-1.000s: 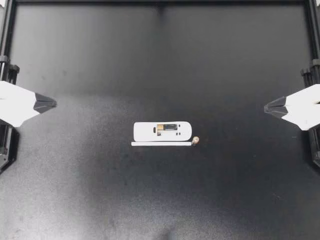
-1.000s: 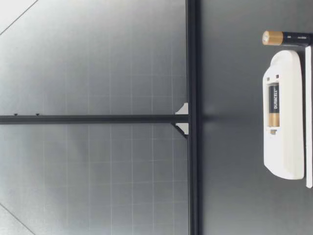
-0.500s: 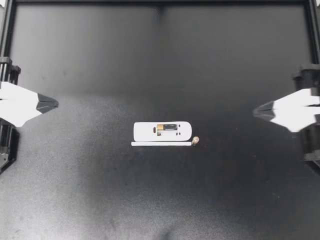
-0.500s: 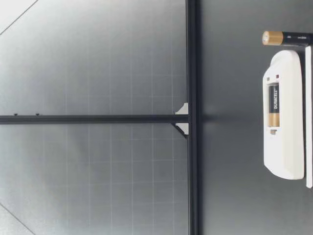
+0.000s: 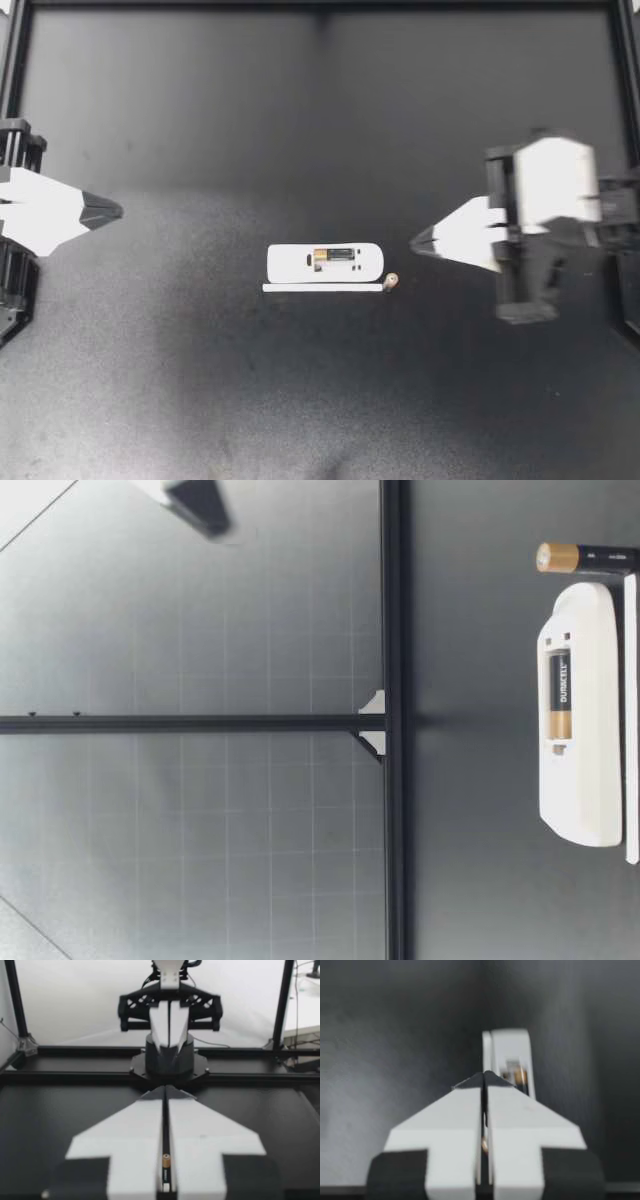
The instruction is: Place the battery into the slot of the remote controller.
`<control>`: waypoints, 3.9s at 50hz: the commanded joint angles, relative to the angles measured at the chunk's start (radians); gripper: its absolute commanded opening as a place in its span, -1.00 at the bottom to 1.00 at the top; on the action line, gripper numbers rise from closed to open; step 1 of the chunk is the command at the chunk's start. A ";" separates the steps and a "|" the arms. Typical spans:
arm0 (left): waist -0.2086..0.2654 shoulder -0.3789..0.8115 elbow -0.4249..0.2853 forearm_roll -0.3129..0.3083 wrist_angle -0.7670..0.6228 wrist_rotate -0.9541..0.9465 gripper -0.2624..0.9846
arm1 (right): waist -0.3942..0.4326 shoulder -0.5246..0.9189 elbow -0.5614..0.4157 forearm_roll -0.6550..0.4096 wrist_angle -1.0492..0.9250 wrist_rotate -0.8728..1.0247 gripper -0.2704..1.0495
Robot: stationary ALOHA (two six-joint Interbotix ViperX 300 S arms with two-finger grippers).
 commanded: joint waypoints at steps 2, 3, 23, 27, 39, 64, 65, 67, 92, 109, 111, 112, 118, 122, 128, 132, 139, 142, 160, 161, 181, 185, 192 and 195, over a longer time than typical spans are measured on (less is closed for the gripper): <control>0.002 0.011 -0.012 0.000 -0.011 -0.003 -0.83 | -0.021 0.052 -0.060 -0.006 0.061 -0.003 -0.75; 0.002 0.011 -0.011 -0.002 -0.011 -0.003 -0.83 | -0.023 0.060 -0.064 -0.008 0.067 -0.003 -0.73; 0.003 0.011 -0.003 0.000 -0.011 -0.005 -0.83 | -0.023 0.207 -0.121 -0.018 0.172 -0.005 0.13; 0.002 0.012 -0.002 -0.002 -0.011 -0.005 -0.83 | -0.025 0.242 -0.143 -0.018 0.221 -0.006 0.22; 0.002 0.012 0.006 0.000 -0.011 -0.005 -0.83 | -0.023 0.333 -0.181 -0.018 0.278 -0.012 0.22; 0.002 0.012 0.008 0.000 -0.012 -0.002 -0.83 | -0.012 0.446 -0.204 -0.018 0.268 -0.012 0.22; 0.003 0.012 0.008 0.000 -0.011 0.000 -0.83 | -0.012 0.449 -0.206 -0.017 0.268 -0.012 0.22; 0.002 0.012 0.008 0.000 -0.011 0.000 -0.83 | -0.011 0.456 -0.207 -0.017 0.267 -0.012 0.22; 0.002 0.012 0.009 0.000 -0.011 0.000 -0.83 | 0.008 0.489 -0.218 -0.017 0.264 -0.009 0.20; 0.002 0.012 0.009 0.000 -0.011 -0.002 -0.83 | 0.014 0.491 -0.222 -0.017 0.275 -0.005 -0.19; 0.002 0.012 0.009 0.000 -0.011 -0.003 -0.83 | 0.012 0.491 -0.222 -0.017 0.276 -0.003 -0.24; 0.002 0.012 0.009 -0.002 -0.011 -0.003 -0.83 | 0.014 0.489 -0.222 -0.018 0.278 -0.003 -0.27; 0.003 0.012 0.009 -0.002 -0.011 -0.005 -0.83 | 0.014 0.489 -0.225 -0.017 0.287 -0.003 -0.42; 0.002 0.012 0.011 0.000 -0.011 -0.003 -0.83 | 0.014 0.486 -0.235 -0.017 0.291 -0.003 -0.48; 0.003 0.015 0.011 0.000 -0.003 -0.002 -0.83 | 0.012 0.468 -0.242 -0.018 0.291 -0.005 -0.52; 0.002 0.035 0.008 0.000 0.011 -0.005 -0.83 | 0.012 0.439 -0.238 -0.018 0.282 -0.003 -0.52; 0.009 0.132 -0.023 0.000 0.058 -0.003 -0.83 | 0.011 0.371 -0.199 -0.018 0.201 -0.005 -0.53; 0.014 0.190 -0.046 -0.002 0.083 -0.003 -0.83 | 0.011 0.341 -0.155 -0.018 0.092 -0.003 -0.53; 0.052 0.538 -0.215 0.000 0.212 -0.002 -0.83 | -0.040 0.308 0.097 -0.002 -0.632 0.025 -0.52; 0.052 0.554 -0.224 -0.002 0.215 -0.002 -0.83 | -0.040 0.313 0.101 -0.002 -0.644 0.025 -0.52; 0.055 0.877 -0.388 0.000 0.282 -0.002 -0.83 | -0.041 0.433 0.067 -0.003 -0.630 0.012 -0.53; 0.057 0.910 -0.407 0.000 0.304 -0.002 -0.83 | -0.041 0.449 0.060 -0.003 -0.630 0.012 -0.53; 0.057 0.946 -0.425 -0.002 0.314 0.002 -0.83 | -0.043 0.474 0.048 -0.003 -0.630 0.011 -0.53; 0.057 0.965 -0.433 0.000 0.314 0.000 -0.83 | -0.043 0.482 0.043 -0.003 -0.630 0.011 -0.53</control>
